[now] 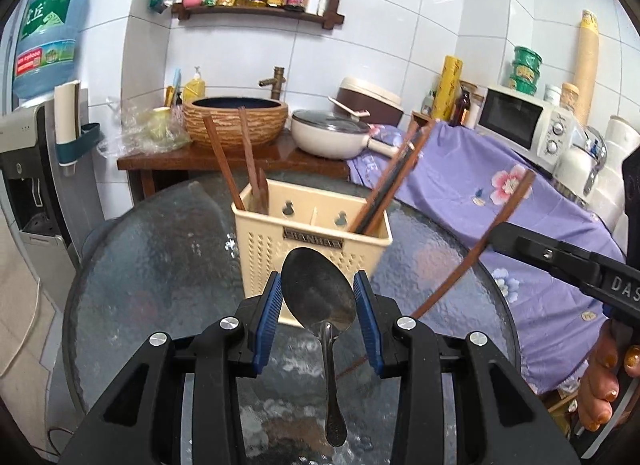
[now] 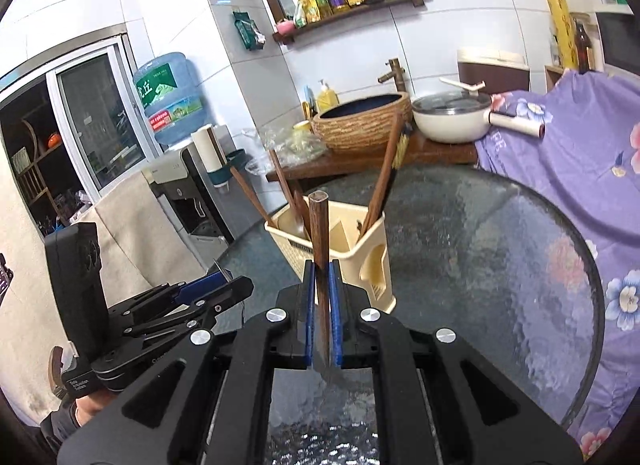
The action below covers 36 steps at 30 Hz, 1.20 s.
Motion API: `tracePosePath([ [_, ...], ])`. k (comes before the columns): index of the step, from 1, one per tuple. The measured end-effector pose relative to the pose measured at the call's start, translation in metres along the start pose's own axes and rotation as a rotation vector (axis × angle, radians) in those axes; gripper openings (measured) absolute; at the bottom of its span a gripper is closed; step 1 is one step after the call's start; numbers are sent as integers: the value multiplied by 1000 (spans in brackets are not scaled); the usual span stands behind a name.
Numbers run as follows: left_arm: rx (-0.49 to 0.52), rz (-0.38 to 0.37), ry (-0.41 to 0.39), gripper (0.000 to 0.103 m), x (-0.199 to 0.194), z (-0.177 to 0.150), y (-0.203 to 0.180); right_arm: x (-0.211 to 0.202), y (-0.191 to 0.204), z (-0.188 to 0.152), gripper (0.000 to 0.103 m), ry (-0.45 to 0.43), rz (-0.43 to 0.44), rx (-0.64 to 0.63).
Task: Organize utensils
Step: 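Lower the spoon into the holder with left tool while right tool inserts the chopstick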
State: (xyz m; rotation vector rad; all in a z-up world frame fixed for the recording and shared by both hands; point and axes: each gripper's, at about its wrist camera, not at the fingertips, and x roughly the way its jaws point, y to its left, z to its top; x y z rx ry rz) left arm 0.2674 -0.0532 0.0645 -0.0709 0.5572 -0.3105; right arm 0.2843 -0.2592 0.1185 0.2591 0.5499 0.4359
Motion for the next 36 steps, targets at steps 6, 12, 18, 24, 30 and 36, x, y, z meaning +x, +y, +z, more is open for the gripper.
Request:
tracePosePath([
  [6, -34, 9, -41, 36, -4, 31, 9, -7, 13, 29, 7, -29, -11, -49],
  [12, -61, 32, -115, 36, -9, 76, 12, -14, 25, 66, 7, -58, -16, -76],
  [18, -99, 72, -224, 36, -10, 118, 15, -31, 35, 111, 7, -141, -6, -79],
  [24, -104, 147, -331, 36, 4, 129, 12, -28, 43, 129, 7, -252, -53, -103],
  [30, -100, 180, -320, 36, 35, 111, 13, -1, 36, 110, 7, -275, -126, -104],
  [36, -82, 191, -291, 36, 53, 95, 16, 28, 26, 91, 1, -239, -164, -109],
])
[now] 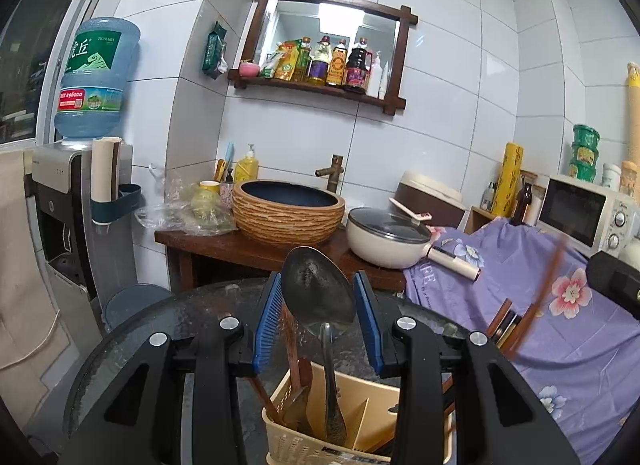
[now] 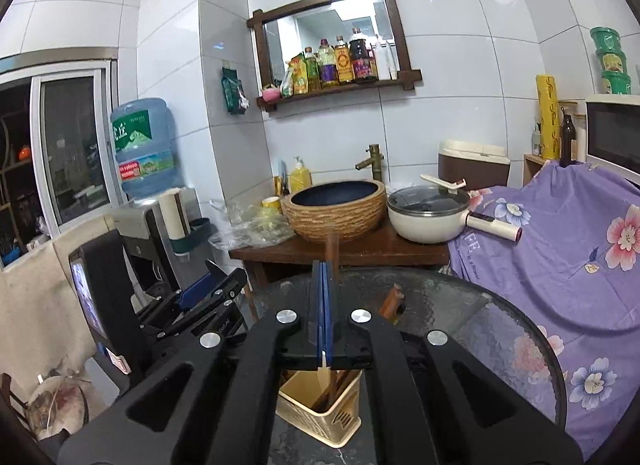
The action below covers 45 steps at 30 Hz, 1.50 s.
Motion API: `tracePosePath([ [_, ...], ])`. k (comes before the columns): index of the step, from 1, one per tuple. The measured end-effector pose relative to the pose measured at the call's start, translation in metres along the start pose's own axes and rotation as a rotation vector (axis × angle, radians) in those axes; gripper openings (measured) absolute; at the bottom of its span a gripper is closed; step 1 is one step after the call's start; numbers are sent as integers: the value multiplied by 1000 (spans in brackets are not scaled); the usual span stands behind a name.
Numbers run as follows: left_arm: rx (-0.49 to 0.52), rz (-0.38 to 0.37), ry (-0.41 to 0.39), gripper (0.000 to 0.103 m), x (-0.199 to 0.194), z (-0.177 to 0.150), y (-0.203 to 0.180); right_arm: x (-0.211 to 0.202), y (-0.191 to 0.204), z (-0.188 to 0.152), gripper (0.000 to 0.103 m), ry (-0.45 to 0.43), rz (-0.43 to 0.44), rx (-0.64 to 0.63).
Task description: Organize utensils
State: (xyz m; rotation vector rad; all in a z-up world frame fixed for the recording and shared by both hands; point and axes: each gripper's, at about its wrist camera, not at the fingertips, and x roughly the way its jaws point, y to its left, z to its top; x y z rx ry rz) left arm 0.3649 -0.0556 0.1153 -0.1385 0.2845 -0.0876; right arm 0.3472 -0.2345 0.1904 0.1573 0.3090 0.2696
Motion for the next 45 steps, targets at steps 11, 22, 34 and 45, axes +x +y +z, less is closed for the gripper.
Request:
tracePosePath([
  [11, 39, -8, 71, 36, 10, -30, 2, 17, -15, -43, 1, 68, -7, 41],
  [22, 88, -24, 83, 60, -2, -51, 2, 20, -37, -88, 2, 128, -29, 88],
  [34, 142, -40, 108, 85, -41, -98, 7, 13, -54, -159, 59, 219, -71, 129],
  [45, 145, -51, 133, 96, -104, -151, 32, -54, -14, -224, 92, 164, -115, -38],
])
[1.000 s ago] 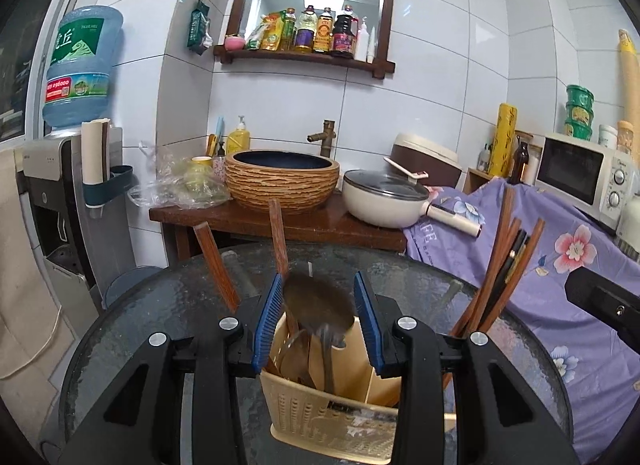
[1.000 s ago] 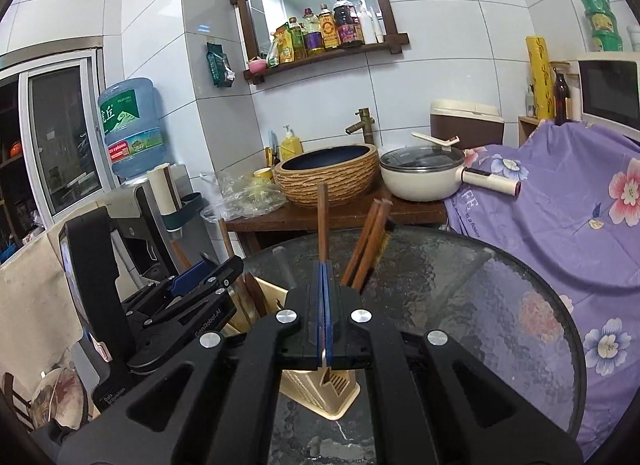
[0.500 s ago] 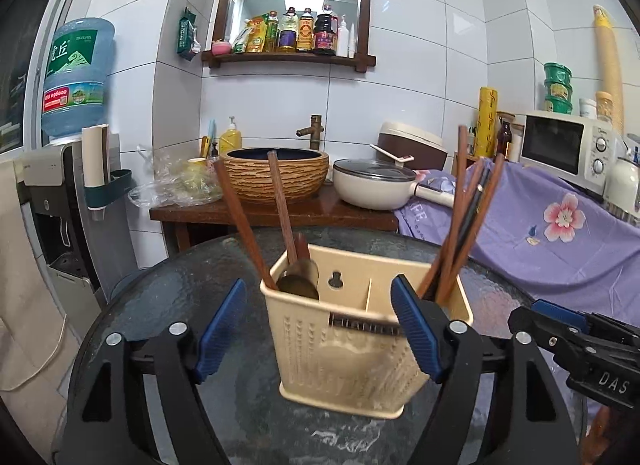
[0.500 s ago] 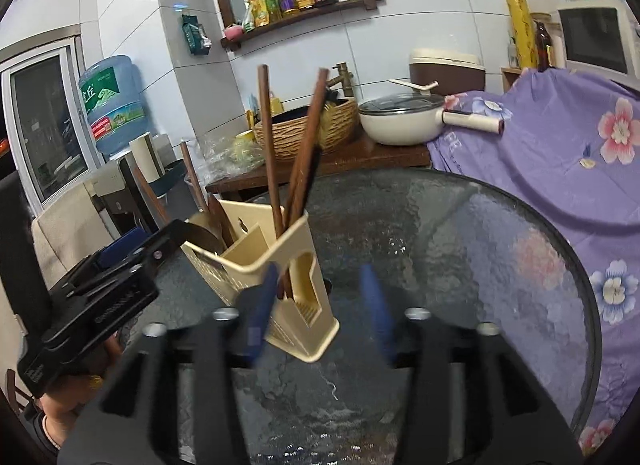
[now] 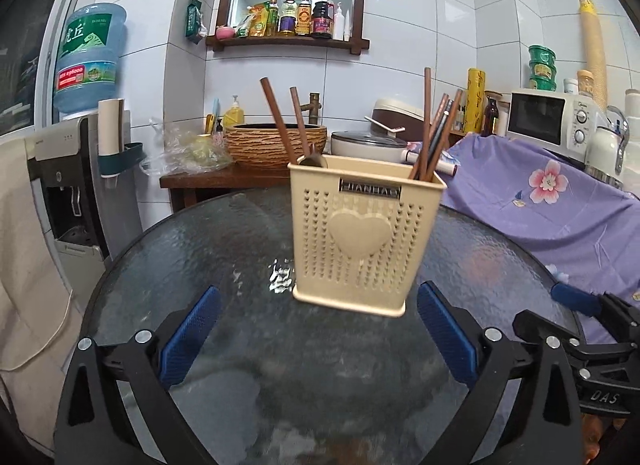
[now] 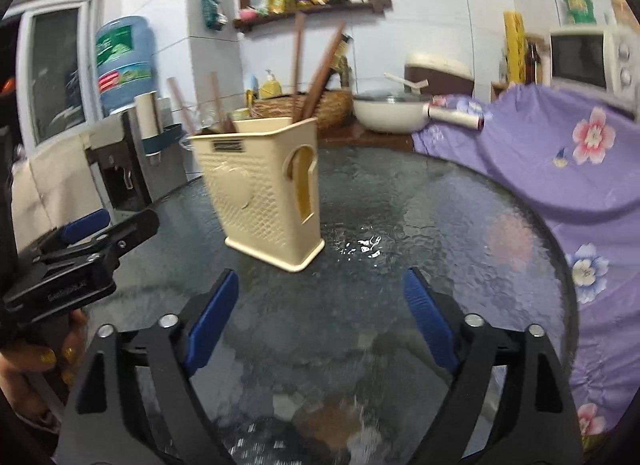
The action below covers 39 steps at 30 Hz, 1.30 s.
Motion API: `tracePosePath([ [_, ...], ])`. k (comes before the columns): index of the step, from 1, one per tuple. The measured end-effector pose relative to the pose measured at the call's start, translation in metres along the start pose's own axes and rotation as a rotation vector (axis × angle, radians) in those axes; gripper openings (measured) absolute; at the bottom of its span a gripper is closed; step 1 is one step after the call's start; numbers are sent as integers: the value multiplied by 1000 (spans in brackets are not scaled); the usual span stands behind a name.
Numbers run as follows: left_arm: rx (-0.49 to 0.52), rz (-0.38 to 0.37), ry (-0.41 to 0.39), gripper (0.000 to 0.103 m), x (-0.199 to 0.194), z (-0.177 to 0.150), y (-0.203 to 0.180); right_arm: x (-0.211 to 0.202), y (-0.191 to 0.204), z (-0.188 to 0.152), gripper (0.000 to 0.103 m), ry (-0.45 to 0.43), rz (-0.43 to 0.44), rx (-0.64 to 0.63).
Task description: Organize utensils
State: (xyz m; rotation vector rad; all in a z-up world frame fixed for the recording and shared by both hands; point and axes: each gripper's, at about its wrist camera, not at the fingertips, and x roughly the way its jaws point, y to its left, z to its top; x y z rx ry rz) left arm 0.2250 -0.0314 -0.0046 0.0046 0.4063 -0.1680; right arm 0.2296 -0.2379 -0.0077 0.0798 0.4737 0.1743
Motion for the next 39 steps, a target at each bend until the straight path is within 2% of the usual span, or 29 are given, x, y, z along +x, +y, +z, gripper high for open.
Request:
tracePosePath([
  [3, 7, 6, 0, 96, -21, -17, 4, -27, 16, -17, 97, -53, -8, -46],
  [10, 9, 84, -27, 96, -72, -55, 16, -72, 44, -44, 97, -97, 21, -95],
  [16, 17, 83, -19, 96, -102, -70, 18, -102, 58, -59, 97, -124, 18, -128],
  [23, -45, 69, -18, 97, -132, -77, 28, -136, 59, -71, 97, -163, 18, -112],
  [31, -40, 37, -66, 97, -163, -77, 20, -166, 58, -73, 97, -202, 24, -100],
  [35, -52, 7, -50, 97, -165, -81, 19, -174, 62, -74, 97, -211, 33, -105],
  [39, -61, 17, -42, 97, -164, -84, 19, -176, 66, -75, 97, -221, 25, -121],
])
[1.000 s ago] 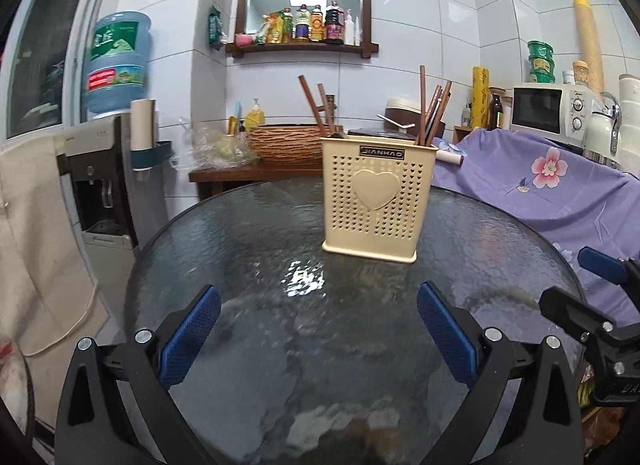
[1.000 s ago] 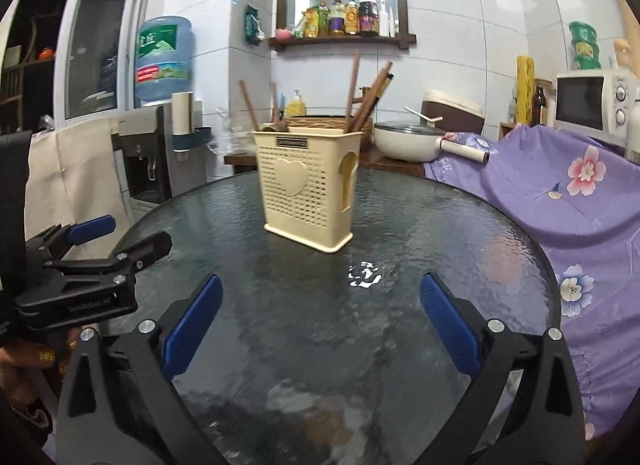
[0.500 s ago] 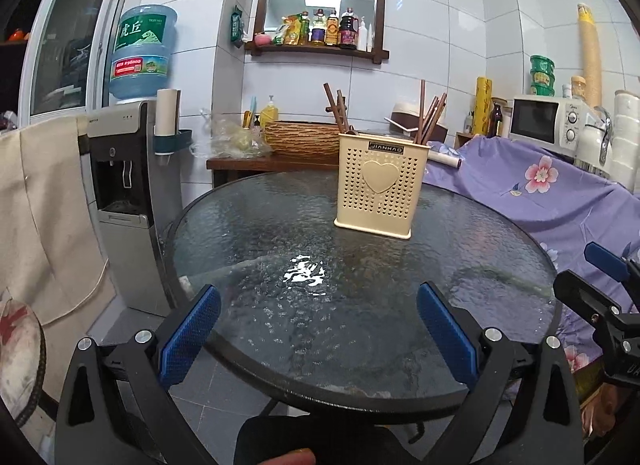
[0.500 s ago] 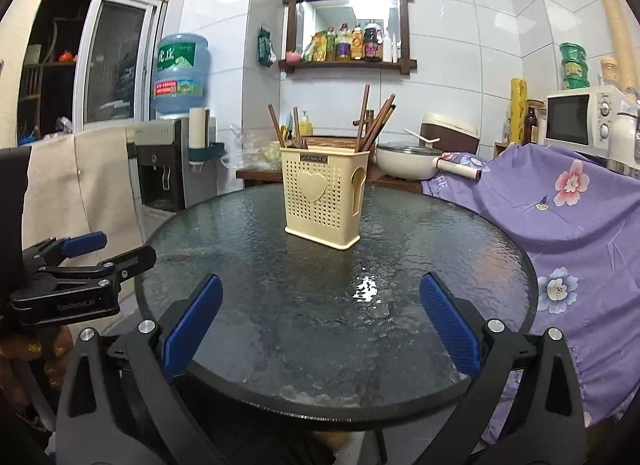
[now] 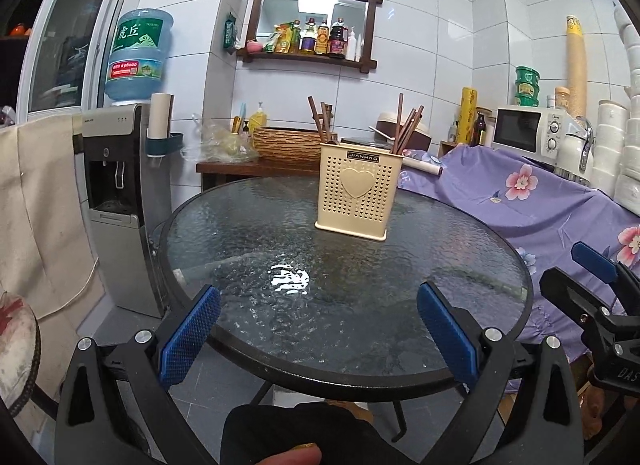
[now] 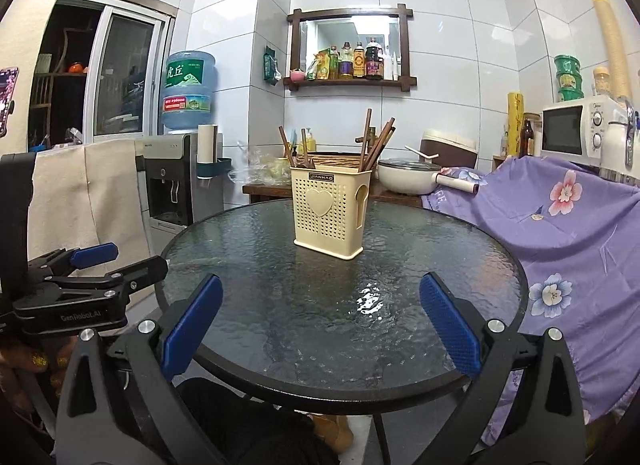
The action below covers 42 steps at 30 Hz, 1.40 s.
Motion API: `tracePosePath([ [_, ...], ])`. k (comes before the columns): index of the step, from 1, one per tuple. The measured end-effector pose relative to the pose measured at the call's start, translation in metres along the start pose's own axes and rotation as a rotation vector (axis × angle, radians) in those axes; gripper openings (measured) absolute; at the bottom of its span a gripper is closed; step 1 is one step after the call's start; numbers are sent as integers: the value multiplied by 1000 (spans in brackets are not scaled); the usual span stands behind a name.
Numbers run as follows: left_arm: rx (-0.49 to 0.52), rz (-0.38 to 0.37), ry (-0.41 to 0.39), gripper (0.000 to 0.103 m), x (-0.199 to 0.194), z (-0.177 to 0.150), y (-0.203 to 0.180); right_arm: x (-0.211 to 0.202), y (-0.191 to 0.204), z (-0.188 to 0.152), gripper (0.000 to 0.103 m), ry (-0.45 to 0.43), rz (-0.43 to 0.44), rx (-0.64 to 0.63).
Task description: Organize utensils
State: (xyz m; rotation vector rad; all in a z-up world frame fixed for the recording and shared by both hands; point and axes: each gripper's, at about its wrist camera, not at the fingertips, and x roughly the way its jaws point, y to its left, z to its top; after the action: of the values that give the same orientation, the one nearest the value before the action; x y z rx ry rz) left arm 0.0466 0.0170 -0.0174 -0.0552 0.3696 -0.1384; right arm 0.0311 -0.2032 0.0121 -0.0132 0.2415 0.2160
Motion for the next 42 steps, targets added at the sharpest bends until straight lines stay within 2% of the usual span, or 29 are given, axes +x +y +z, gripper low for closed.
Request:
tracePosePath([
  [42, -14, 20, 10, 97, -2, -1, 4, 6, 0, -6, 97, 41, 23, 6],
])
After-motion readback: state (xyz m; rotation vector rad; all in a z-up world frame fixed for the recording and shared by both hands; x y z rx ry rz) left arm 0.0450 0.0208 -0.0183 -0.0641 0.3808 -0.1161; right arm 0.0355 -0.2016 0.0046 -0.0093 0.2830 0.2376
